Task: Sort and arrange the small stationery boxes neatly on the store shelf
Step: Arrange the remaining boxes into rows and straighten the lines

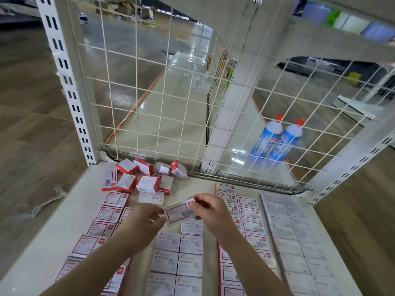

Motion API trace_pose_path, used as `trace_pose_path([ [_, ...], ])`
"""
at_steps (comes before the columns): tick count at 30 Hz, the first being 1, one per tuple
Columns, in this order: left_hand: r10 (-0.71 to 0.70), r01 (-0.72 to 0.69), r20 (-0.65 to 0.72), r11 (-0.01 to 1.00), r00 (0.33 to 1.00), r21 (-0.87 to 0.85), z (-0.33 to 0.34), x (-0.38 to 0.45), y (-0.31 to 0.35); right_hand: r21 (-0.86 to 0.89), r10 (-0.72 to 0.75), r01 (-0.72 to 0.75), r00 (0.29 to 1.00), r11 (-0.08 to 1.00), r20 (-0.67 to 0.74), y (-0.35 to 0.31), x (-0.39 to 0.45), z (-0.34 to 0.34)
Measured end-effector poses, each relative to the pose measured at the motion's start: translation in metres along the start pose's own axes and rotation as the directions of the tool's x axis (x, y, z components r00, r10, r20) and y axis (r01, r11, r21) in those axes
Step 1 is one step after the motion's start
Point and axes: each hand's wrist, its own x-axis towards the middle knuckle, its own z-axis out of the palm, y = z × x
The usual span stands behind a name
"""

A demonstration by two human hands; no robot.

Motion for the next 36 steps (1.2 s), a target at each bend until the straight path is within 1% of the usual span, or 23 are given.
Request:
trace_pose_path([
  [2,0.002,-0.002,0.009,1.0,1.0,0.0,0.0,-0.002,0.0,0.012,-0.016,0.016,1.0,1.0,0.012,0.0,-0.004,0.003],
  [4,-0.032,0.032,-0.012,0.999,0.999,-0.034,-0.001,-0.002,-0.001,0.006,-0.022,0.022,1.0,1.0,0.022,0.0,-0.006,0.005],
  [6,-0.079,0.074,-0.043,0.99,0.996,-0.122,-0.002,-0.004,0.0,0.0,-0.013,0.013,1.0,1.0,0.018,0.001,-0.006,0.006],
  [8,-0.124,0.111,-0.044,0.968,0.991,-0.224,-0.001,-0.006,0.001,0.014,0.004,-0.004,1.0,1.0,0.012,0.001,-0.007,0.007],
  [10,-0.145,0.126,-0.055,0.958,0.988,-0.258,-0.001,-0.006,0.001,0.041,0.023,-0.024,0.999,0.999,0.033,0.002,-0.008,0.007],
  [14,-0.162,0.138,-0.083,0.963,0.983,-0.232,0.0,-0.005,-0.003,0.037,0.065,-0.069,0.993,0.997,0.104,0.008,-0.014,0.006],
  [16,-0.173,0.145,-0.095,0.958,0.98,-0.246,0.0,-0.005,-0.004,0.045,0.074,-0.08,0.99,0.996,0.118,0.012,-0.017,0.007],
  [19,-0.173,0.142,-0.096,0.952,0.98,-0.272,0.0,-0.005,-0.005,0.011,0.059,-0.061,0.992,0.998,0.11,0.016,-0.019,0.008],
  [25,-0.155,0.132,-0.041,0.93,0.987,-0.343,0.005,-0.01,-0.004,-0.076,0.022,-0.018,0.999,0.997,0.05,0.021,-0.018,0.008],
  [32,-0.145,0.121,-0.052,0.938,0.988,-0.324,0.011,-0.008,-0.004,-0.098,0.003,0.0,0.999,0.995,0.035,0.027,-0.02,0.002],
  [36,-0.124,0.106,-0.051,0.958,0.991,-0.266,0.019,-0.001,-0.002,-0.134,0.009,-0.005,0.999,0.991,0.03,0.032,-0.02,-0.006],
])
